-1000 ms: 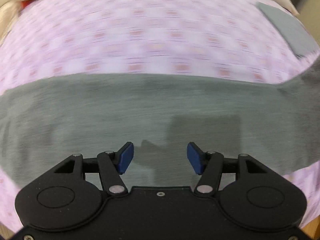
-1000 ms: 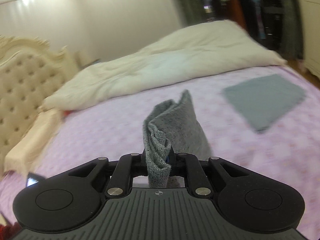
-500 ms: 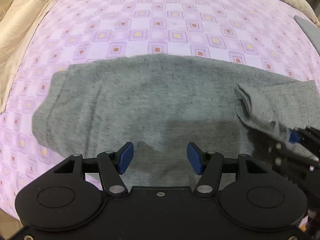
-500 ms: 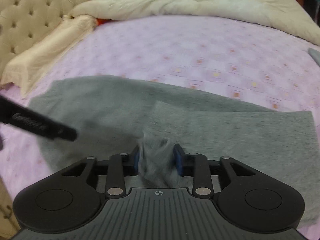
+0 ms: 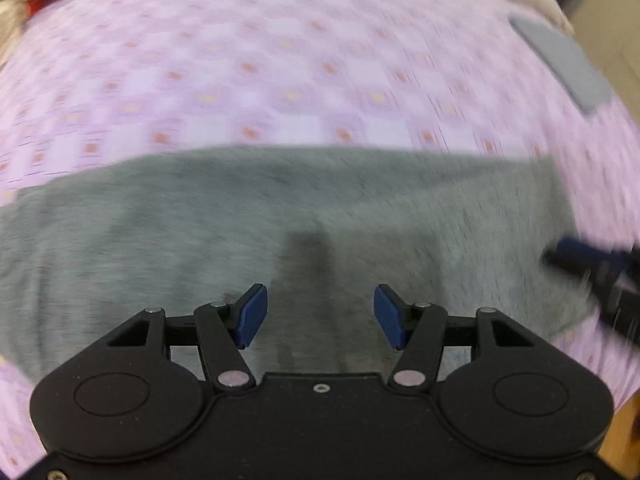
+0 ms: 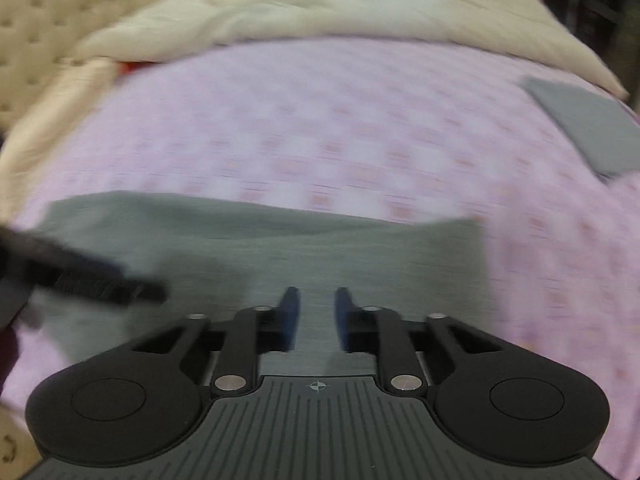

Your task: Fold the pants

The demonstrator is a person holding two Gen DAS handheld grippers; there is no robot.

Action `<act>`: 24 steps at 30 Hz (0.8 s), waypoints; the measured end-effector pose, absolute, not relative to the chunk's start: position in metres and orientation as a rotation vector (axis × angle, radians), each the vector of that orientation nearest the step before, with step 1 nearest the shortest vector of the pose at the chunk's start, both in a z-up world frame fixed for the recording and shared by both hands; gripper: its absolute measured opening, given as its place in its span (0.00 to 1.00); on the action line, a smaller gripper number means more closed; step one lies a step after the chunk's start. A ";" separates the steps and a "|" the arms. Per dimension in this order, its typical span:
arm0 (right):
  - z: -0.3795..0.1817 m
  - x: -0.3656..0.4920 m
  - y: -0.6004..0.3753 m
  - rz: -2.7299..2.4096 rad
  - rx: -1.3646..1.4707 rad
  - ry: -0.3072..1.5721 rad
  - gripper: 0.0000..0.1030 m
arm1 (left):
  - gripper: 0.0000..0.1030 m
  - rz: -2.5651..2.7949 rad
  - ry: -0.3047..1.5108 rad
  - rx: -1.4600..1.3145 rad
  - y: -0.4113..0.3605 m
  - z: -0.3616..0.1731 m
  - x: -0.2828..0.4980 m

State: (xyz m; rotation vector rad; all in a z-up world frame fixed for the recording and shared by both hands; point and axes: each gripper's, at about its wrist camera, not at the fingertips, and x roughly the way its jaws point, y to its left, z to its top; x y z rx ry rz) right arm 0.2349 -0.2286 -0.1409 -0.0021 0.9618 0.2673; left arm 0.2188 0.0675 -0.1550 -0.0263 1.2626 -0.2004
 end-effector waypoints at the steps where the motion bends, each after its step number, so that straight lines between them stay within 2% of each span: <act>1: -0.144 0.240 -0.237 0.247 -0.005 0.969 0.16 | 0.60 -0.203 1.283 -0.001 0.059 -0.166 0.222; 4: -0.153 0.262 -0.250 0.205 0.001 0.990 0.16 | 0.64 -0.189 1.325 0.062 0.041 -0.192 0.228; 11: -0.193 0.303 -0.266 0.167 -0.021 1.071 0.16 | 0.66 -0.151 1.341 0.017 0.038 -0.190 0.245; 13: -0.209 0.313 -0.273 0.142 -0.023 1.118 0.12 | 0.65 -0.123 1.332 0.000 0.042 -0.183 0.245; 24: -0.212 0.305 -0.280 0.118 0.025 1.079 0.12 | 0.63 0.180 1.249 -0.169 0.164 -0.137 0.199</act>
